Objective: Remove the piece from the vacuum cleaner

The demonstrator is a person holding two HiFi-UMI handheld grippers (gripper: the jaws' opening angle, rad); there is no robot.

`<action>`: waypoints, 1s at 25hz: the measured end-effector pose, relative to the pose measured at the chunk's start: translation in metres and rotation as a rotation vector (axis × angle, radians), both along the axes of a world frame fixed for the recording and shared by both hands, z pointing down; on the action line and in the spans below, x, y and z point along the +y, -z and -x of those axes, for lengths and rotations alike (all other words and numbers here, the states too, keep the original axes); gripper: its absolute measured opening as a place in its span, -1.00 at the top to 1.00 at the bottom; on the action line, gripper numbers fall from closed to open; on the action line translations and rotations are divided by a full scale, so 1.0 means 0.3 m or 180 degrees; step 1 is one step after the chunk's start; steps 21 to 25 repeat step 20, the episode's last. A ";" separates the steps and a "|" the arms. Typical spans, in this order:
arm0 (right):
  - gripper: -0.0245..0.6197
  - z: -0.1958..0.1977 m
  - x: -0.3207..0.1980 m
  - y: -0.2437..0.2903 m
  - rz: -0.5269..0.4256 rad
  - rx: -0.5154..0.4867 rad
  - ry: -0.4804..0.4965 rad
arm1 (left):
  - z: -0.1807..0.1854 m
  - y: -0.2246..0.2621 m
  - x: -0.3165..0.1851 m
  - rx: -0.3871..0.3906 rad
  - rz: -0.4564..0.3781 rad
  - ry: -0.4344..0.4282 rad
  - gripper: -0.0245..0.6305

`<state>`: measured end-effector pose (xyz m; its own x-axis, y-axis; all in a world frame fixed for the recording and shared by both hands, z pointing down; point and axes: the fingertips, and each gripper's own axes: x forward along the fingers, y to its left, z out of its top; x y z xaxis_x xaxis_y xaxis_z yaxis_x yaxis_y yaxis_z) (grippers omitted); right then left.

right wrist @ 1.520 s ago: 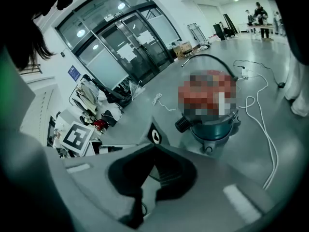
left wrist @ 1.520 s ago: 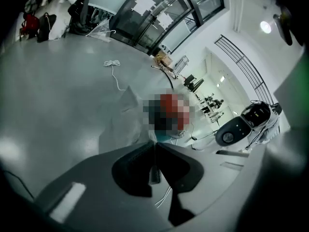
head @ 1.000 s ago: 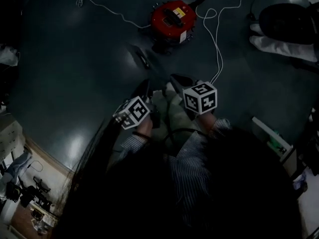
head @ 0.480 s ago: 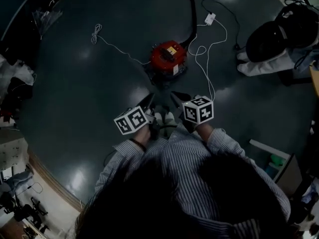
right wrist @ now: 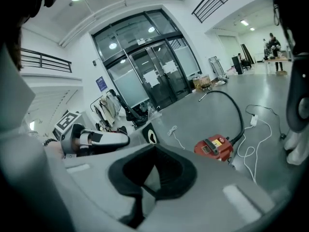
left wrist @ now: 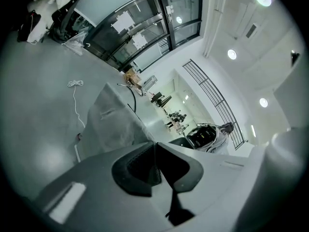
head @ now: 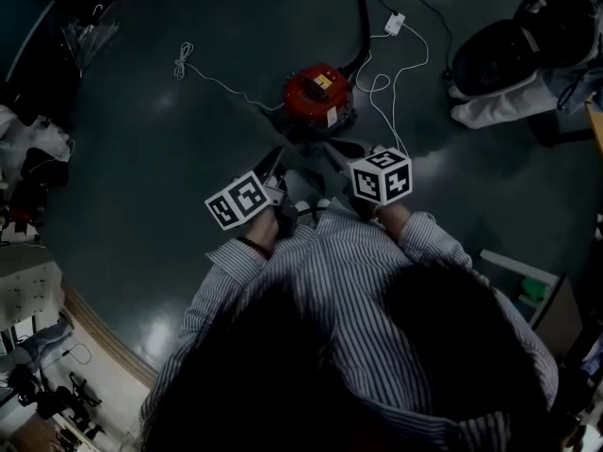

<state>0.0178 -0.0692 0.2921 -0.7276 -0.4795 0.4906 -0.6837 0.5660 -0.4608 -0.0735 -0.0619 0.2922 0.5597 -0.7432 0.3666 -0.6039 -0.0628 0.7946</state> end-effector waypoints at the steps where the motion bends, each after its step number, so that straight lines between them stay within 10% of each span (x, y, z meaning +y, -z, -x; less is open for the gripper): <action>1: 0.92 0.000 -0.005 0.003 -0.0015 -0.0007 0.0008 | 0.003 0.001 -0.003 -0.0021 -0.0009 0.0003 0.84; 25: 0.92 -0.021 -0.028 0.016 -0.0088 0.0018 -0.0086 | -0.024 0.024 -0.023 -0.0105 -0.0122 -0.0177 0.84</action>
